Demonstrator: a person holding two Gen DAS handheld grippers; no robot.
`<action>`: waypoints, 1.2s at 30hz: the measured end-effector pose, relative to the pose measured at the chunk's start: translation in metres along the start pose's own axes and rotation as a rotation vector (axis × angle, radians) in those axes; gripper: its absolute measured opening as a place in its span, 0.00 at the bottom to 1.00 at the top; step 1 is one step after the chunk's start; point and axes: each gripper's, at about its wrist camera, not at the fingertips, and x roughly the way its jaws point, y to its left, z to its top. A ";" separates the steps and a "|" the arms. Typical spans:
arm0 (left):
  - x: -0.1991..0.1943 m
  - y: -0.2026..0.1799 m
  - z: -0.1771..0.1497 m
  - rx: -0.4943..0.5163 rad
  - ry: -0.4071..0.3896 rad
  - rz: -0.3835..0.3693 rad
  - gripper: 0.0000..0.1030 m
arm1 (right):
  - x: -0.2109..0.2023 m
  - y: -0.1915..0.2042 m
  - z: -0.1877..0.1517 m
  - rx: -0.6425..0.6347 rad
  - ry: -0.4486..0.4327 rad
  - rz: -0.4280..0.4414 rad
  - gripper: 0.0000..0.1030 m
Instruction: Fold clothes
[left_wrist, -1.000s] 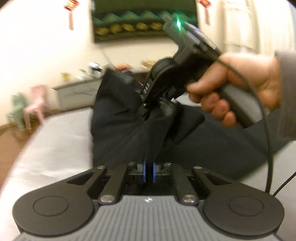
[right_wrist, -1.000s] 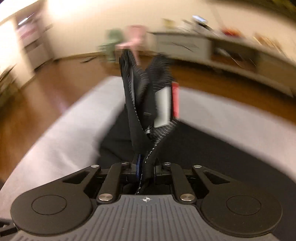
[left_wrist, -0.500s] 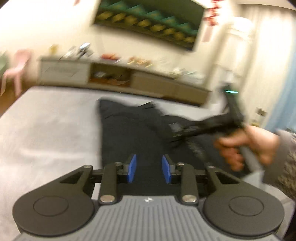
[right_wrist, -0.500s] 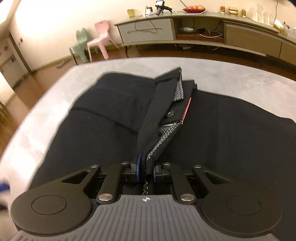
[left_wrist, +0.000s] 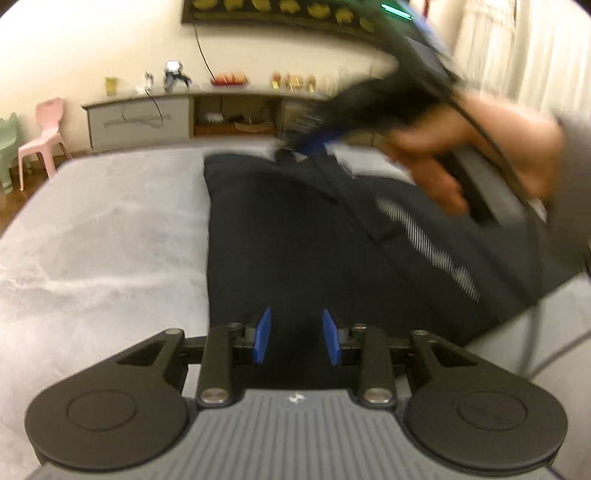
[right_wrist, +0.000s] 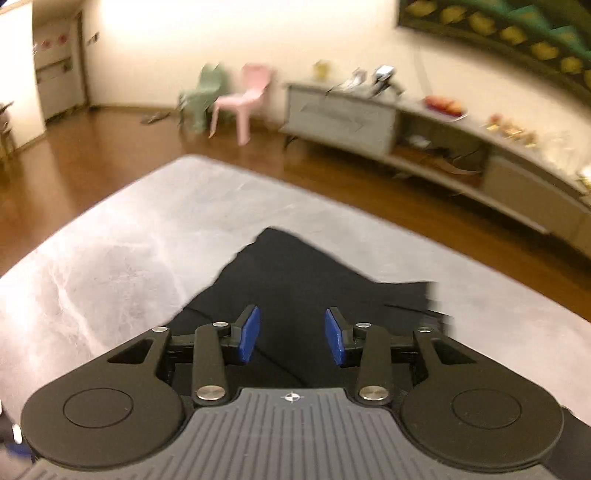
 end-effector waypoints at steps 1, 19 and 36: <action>0.001 -0.003 -0.004 0.023 -0.003 0.010 0.30 | 0.015 0.003 0.005 -0.008 0.019 0.017 0.40; -0.006 0.022 -0.002 -0.082 -0.045 0.014 0.28 | -0.018 -0.048 0.029 0.171 -0.037 -0.021 0.41; 0.008 0.028 0.006 -0.226 -0.001 0.105 0.48 | -0.073 -0.041 -0.163 0.229 0.001 0.023 0.58</action>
